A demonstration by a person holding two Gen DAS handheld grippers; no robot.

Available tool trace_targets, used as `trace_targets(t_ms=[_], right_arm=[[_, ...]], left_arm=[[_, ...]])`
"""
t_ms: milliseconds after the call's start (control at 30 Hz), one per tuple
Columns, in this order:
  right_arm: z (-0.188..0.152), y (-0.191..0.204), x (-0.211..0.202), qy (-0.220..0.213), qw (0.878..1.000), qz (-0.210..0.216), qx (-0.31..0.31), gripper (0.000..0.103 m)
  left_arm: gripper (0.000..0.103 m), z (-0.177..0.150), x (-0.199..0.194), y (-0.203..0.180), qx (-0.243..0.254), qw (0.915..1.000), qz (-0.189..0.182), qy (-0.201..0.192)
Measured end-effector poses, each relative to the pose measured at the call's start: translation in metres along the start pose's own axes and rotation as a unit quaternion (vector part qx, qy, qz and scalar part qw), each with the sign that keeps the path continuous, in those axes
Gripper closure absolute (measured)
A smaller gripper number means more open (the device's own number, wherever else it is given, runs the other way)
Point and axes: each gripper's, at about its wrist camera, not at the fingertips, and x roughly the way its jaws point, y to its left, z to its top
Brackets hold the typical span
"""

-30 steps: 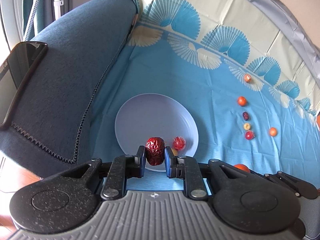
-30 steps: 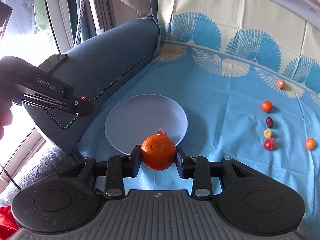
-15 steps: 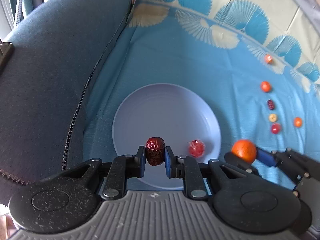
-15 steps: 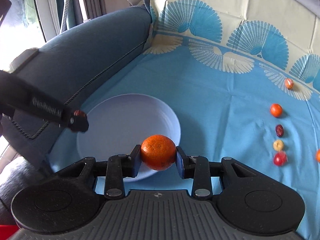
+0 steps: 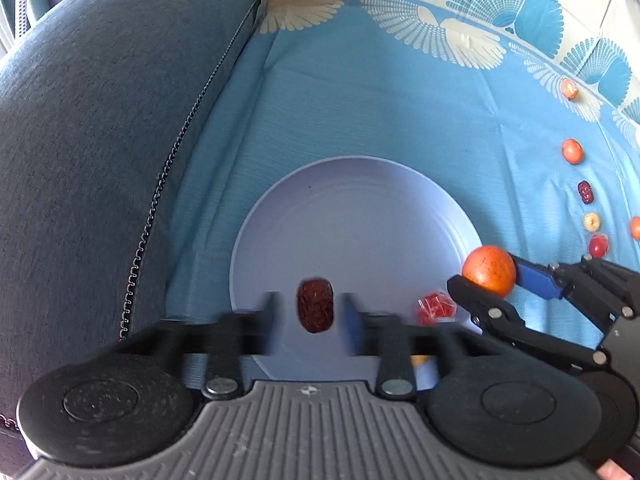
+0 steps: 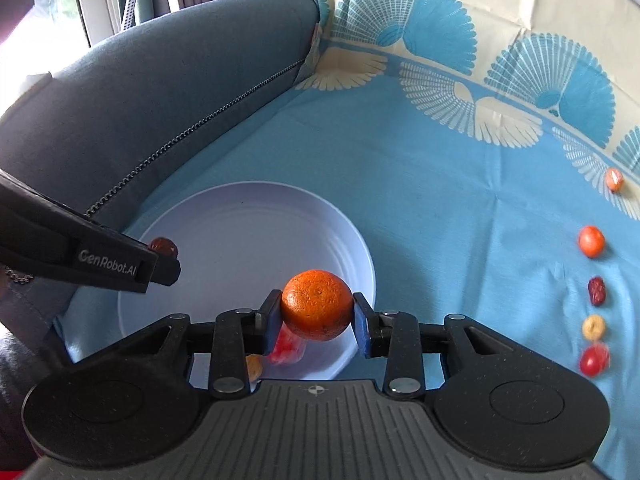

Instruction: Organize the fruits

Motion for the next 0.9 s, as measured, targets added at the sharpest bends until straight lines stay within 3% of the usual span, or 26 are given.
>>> trace_targets(t_ms=[67, 133, 167, 367, 567, 667, 900], right_arm=[[0.004, 0.001, 0.0, -0.006, 1.0, -0.006, -0.006, 0.05], [0.004, 0.002, -0.009, -0.015, 1.0, -0.007, -0.007, 0.015], [0.003, 0.002, -0.016, -0.022, 1.0, -0.011, -0.01, 0.012], [-0.022, 0.004, -0.07, -0.012, 1.0, -0.015, 0.002, 0.005], [-0.056, 0.012, -0.126, -0.002, 0.998, -0.027, 0.055, 0.003], [-0.065, 0.018, -0.149, -0.015, 0.997, -0.03, 0.073, 0.002], [-0.08, 0.036, -0.197, -0.084, 0.994, -0.047, 0.045, 0.001]], left_arm=[[0.001, 0.0, -0.01, 0.005, -0.016, 0.9995, 0.013, -0.025], [0.0, -0.003, -0.023, 0.008, -0.019, 0.9986, 0.014, -0.048], [0.0, -0.006, -0.027, 0.01, -0.016, 0.9987, 0.011, -0.047], [0.0, -0.037, -0.052, 0.024, -0.02, 0.9996, 0.008, -0.02], [0.0, -0.079, -0.09, 0.036, -0.049, 0.9981, 0.035, -0.011], [0.0, -0.094, -0.11, 0.035, -0.051, 0.9979, 0.031, -0.024], [0.0, -0.112, -0.148, 0.025, -0.037, 0.9958, 0.032, -0.077]])
